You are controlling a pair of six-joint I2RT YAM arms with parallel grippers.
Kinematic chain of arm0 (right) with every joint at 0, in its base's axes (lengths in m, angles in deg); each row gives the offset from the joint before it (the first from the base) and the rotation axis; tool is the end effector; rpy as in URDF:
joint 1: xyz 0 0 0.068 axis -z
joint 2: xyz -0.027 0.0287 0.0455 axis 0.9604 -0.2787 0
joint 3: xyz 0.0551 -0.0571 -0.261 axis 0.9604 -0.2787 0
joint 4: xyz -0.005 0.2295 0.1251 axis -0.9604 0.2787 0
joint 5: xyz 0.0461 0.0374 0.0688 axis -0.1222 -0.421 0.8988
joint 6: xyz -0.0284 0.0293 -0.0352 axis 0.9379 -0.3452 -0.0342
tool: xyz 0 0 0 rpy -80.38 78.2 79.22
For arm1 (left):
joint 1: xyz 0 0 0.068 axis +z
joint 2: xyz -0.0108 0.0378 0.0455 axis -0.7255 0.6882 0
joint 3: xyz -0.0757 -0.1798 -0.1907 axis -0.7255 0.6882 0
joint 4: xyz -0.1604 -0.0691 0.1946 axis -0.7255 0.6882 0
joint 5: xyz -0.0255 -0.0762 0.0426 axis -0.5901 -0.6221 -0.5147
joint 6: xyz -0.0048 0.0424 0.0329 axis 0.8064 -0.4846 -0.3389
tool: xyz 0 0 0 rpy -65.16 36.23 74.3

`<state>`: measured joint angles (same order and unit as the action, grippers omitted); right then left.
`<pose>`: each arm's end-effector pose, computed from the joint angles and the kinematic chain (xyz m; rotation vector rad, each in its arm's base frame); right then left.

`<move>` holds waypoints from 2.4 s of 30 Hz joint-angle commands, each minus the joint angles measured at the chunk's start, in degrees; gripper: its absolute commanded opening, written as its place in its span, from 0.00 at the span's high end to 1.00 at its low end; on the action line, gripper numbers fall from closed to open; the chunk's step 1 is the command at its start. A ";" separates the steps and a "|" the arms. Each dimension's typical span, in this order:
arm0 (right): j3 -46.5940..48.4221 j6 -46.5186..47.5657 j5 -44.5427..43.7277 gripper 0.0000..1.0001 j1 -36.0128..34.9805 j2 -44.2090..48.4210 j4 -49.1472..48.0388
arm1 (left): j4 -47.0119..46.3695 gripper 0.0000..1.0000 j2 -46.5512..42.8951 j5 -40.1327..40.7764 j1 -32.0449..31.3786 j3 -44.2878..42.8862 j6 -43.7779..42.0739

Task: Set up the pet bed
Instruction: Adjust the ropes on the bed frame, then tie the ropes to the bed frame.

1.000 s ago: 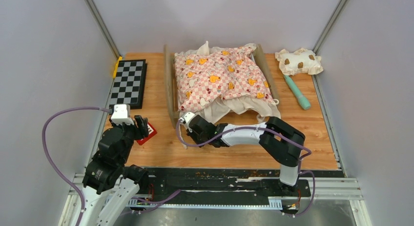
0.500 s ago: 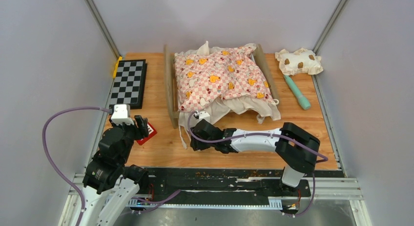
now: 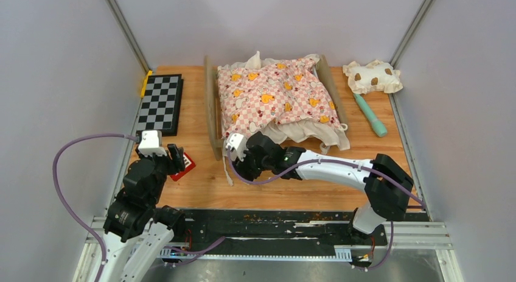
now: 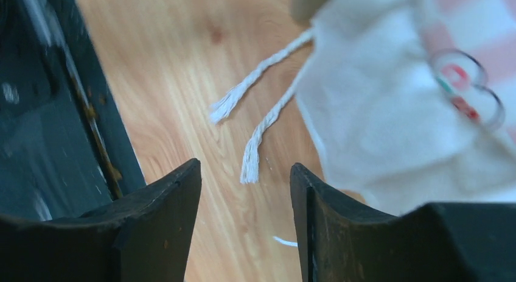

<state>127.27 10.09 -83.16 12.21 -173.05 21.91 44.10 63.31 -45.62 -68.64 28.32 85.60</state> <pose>0.1660 0.3102 0.2348 -1.1635 2.0789 0.6218 0.0700 -0.0148 0.3186 -0.1221 1.8079 -0.1051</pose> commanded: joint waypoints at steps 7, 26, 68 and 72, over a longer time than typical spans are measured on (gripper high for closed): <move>6.50 85.29 22.53 0.31 -0.40 -0.34 25.17 | -0.85 0.32 -1.08 1.36 0.25 0.36 -0.68; 19.25 117.33 -1.53 0.35 -2.45 -21.46 28.75 | -0.86 0.32 -3.06 2.22 0.25 0.69 -0.77; 36.78 109.47 7.58 0.76 -7.38 -37.48 54.17 | -0.95 0.32 -3.76 2.43 0.25 1.17 -0.95; 37.14 108.99 8.63 0.84 -6.83 -37.31 54.04 | -1.06 0.32 -3.79 2.49 0.25 1.27 -0.95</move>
<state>164.45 120.36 -81.48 5.63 -207.41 72.07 44.08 59.95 -43.65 -68.64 29.40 85.60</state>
